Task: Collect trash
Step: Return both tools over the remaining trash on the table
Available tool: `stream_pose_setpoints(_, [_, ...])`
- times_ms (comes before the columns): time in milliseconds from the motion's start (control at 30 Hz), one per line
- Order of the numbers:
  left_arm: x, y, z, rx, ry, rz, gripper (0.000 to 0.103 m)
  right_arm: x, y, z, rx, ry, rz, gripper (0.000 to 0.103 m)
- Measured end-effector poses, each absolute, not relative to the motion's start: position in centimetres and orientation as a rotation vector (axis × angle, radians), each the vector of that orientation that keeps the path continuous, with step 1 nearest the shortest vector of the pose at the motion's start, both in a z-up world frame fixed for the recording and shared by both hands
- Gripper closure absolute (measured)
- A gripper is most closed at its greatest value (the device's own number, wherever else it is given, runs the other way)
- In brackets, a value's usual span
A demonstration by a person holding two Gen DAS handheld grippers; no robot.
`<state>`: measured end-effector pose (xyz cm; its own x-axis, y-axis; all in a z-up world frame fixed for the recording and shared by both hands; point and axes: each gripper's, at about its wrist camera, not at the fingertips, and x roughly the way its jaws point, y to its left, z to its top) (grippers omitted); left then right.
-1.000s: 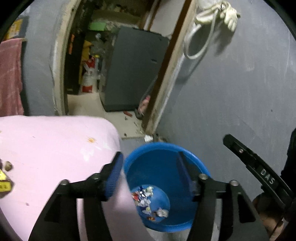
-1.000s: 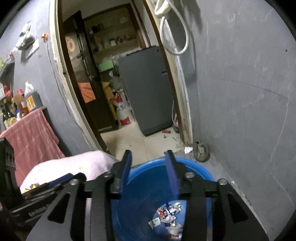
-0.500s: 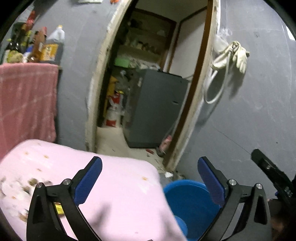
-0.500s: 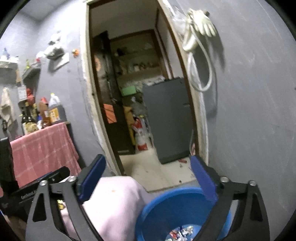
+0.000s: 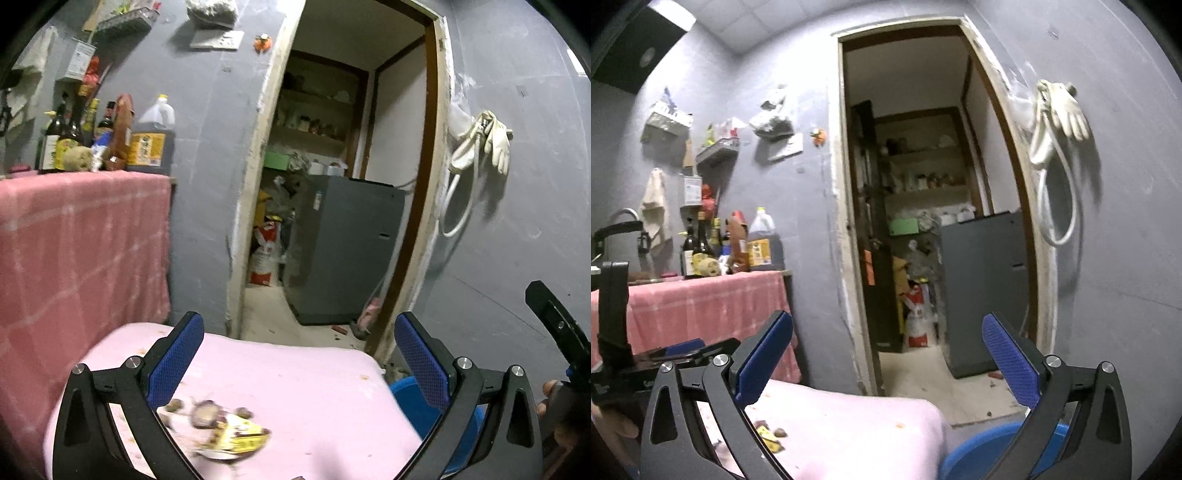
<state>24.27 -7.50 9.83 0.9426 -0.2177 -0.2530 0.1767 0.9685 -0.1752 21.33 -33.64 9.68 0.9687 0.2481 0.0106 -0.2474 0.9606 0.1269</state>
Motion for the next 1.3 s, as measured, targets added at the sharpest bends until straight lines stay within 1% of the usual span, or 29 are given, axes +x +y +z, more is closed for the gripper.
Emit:
stream_pose_setpoints(200, [23.2,-4.3,9.8,-0.132,0.261,-0.149,0.002,21.5,-30.0,9.5,0.093,0.004,0.311,0.000])
stream_pose_setpoints(400, [23.1,-1.1,8.5,-0.132,0.283,-0.089,0.002,22.2,-27.0,8.5,0.005,0.039,0.344,0.000])
stream_pose_setpoints(767, [24.4,3.4,5.0,-0.144,0.356,0.002,0.002,25.2,-23.7,5.4,0.005,0.237,0.455,0.000])
stream_pose_setpoints(1100, [27.3,4.9,1.2,-0.072,0.508,0.053,0.002,28.4,-19.3,1.5,-0.076,0.495,0.529,0.000])
stream_pose_setpoints(1300, [28.2,6.0,-0.4,-0.068,0.566,0.072,0.002,29.2,-16.8,-1.2,-0.150,0.609,0.608,0.000])
